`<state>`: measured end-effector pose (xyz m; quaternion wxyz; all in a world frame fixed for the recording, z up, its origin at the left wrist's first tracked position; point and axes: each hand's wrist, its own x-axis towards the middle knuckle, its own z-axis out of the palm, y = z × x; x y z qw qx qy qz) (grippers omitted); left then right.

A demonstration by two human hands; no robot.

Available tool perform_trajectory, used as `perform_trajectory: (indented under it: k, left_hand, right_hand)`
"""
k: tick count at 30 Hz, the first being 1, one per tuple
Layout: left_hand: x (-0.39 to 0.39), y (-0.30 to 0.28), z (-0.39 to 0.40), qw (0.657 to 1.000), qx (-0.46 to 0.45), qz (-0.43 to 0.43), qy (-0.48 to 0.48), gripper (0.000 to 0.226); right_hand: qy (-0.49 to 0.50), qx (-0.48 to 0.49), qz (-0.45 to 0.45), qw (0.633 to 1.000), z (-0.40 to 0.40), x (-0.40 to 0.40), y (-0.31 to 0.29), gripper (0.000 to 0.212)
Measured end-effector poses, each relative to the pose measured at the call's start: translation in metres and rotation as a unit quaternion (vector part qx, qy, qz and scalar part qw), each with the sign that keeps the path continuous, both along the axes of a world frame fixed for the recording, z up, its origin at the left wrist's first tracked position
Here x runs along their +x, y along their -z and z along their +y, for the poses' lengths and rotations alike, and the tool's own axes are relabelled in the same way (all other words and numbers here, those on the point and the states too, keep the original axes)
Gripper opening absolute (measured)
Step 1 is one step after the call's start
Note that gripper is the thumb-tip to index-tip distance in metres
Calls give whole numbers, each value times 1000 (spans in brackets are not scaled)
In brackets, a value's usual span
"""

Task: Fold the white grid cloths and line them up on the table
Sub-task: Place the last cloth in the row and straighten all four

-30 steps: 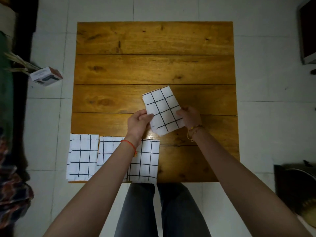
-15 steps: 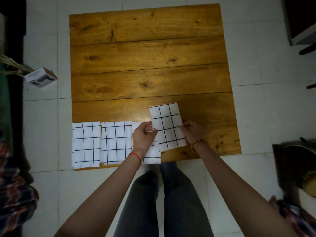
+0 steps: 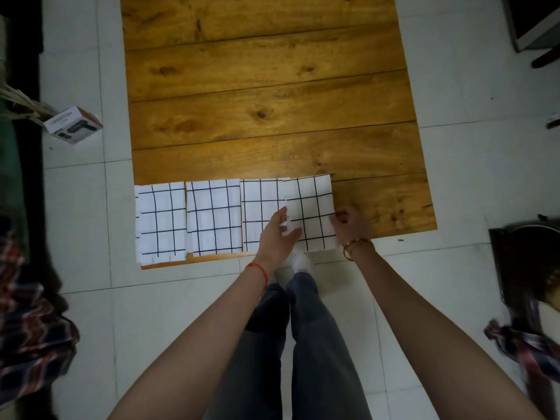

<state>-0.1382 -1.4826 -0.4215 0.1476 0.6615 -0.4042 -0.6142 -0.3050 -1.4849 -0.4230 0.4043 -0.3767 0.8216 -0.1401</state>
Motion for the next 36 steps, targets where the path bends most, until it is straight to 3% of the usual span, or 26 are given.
perform_trajectory:
  k: [17, 27, 36]
  left_hand:
    - [-13, -3, 3, 1000, -8, 10, 5, 65]
    - [-30, -5, -2, 1000, 0, 4, -18, 62]
    - [-37, 0, 2, 999, 4, -24, -26, 57]
  right_hand:
    - [-35, 8, 62, 997, -7, -20, -4, 21]
    - [-20, 8, -6, 1000, -11, -27, 3, 35]
    - [-19, -9, -6, 1000, -12, -22, 9, 33]
